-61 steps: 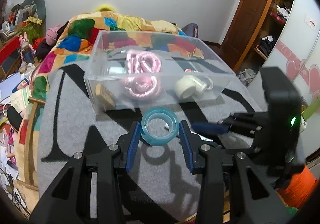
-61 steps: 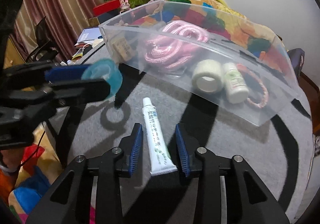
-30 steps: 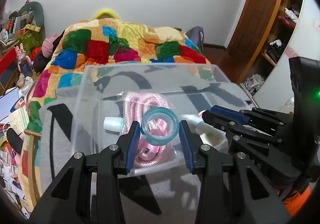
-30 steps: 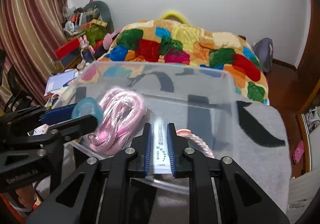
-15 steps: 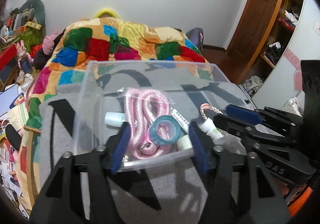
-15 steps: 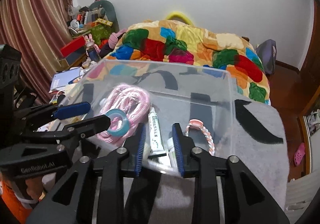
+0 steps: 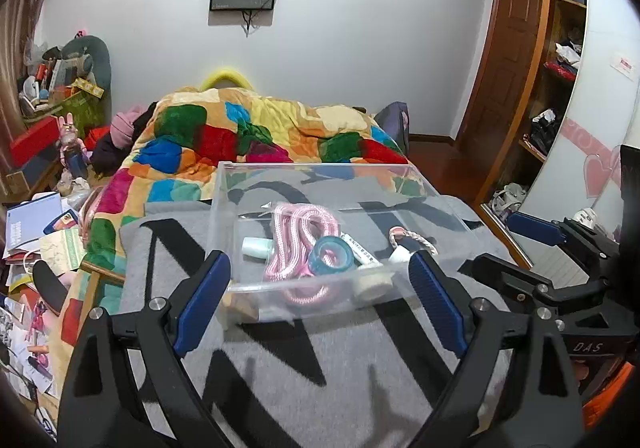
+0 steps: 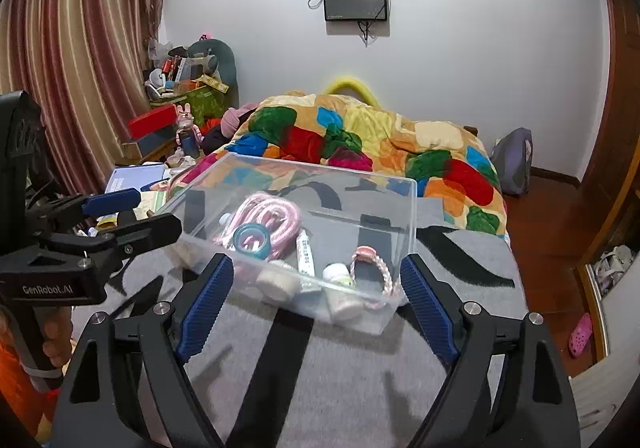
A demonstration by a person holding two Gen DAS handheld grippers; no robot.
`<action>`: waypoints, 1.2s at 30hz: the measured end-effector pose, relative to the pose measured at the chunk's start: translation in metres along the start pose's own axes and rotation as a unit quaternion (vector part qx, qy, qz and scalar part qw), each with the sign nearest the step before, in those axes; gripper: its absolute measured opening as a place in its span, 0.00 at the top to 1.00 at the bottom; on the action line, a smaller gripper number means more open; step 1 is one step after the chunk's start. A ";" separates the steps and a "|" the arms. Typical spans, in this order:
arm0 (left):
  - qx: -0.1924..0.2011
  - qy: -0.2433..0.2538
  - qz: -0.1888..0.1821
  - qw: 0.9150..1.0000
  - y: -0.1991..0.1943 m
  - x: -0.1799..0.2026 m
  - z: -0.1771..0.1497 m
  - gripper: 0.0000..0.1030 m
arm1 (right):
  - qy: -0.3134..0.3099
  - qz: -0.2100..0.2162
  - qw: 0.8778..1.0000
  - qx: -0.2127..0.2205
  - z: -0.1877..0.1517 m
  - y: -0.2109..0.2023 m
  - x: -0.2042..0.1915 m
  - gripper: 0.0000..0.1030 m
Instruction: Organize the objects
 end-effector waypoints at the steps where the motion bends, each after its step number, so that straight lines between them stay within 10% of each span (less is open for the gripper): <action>1: 0.001 0.001 0.000 1.000 -0.003 0.002 -0.003 0.11 | 0.001 -0.001 1.000 0.004 -0.002 -0.002 0.000 0.18; 36: -0.017 0.010 -0.005 1.000 -0.005 0.024 -0.039 0.11 | 0.017 -0.010 1.000 -0.014 -0.038 -0.001 0.010 0.16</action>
Point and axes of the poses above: each gripper's, at about its wrist camera, not at the fingertips, and y roughly the way its jaws point, x to its right, z to its top, the point moved 6 cm from there along y, roughly the way its jaws point, and after that the axes turned 11 degrees about y, right-handed, at the moved point
